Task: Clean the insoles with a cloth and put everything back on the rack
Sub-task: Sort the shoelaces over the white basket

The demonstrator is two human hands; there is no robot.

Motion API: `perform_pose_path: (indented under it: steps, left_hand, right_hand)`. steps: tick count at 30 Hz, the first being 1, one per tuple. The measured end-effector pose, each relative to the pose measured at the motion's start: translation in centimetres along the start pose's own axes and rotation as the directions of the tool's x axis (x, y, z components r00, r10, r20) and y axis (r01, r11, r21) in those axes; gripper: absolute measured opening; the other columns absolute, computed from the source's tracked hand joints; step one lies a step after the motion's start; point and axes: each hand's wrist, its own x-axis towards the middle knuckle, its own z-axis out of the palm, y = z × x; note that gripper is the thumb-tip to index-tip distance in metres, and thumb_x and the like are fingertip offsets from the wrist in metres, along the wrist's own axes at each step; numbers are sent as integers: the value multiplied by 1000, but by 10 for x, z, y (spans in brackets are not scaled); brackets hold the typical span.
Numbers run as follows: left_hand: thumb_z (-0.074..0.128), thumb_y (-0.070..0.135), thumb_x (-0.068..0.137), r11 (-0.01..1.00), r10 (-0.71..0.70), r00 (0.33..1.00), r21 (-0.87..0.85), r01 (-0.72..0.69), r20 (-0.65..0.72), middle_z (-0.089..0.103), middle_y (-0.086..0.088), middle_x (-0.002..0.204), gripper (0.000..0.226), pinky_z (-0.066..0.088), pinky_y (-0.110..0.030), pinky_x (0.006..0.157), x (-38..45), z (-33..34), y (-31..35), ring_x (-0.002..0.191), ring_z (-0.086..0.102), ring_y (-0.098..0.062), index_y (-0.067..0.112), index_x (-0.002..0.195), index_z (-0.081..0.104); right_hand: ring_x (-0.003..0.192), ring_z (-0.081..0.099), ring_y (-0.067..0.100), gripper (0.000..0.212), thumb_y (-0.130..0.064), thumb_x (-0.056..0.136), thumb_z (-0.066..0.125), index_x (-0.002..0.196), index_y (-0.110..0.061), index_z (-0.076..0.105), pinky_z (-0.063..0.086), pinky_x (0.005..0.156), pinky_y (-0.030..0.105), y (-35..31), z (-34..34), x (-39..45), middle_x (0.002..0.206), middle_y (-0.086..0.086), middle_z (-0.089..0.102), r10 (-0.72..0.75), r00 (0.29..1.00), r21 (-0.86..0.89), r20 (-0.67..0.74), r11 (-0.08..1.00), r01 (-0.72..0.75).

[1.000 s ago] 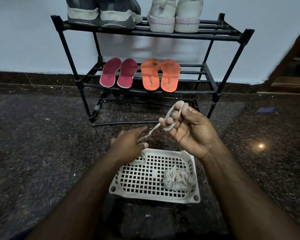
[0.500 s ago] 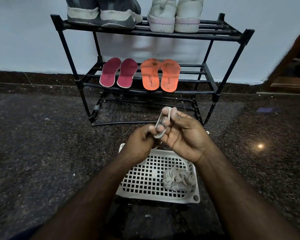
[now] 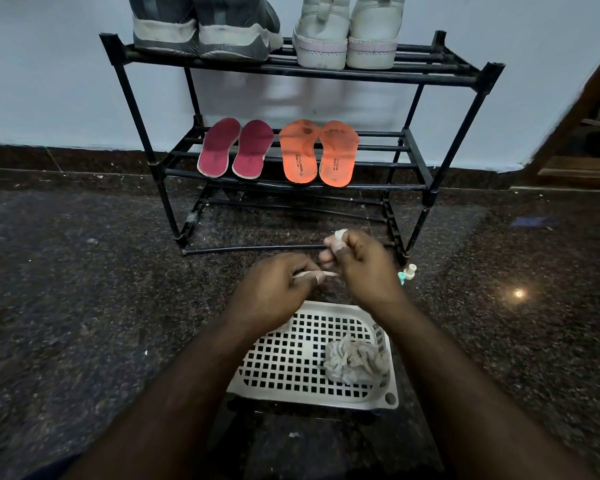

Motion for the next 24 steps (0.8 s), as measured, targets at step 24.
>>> perform_pose_path:
  steps: [24]
  left_hand:
    - [61, 33, 98, 968, -134, 990, -208, 139, 36, 73, 11, 79, 14, 56, -43, 81, 2, 8, -8, 79, 69, -10, 31, 90, 72]
  right_hand:
    - [93, 71, 26, 22, -7, 100, 44, 111, 0, 61, 57, 87, 37, -30, 4, -9, 98, 16, 72, 38, 974, 792, 223, 575, -204]
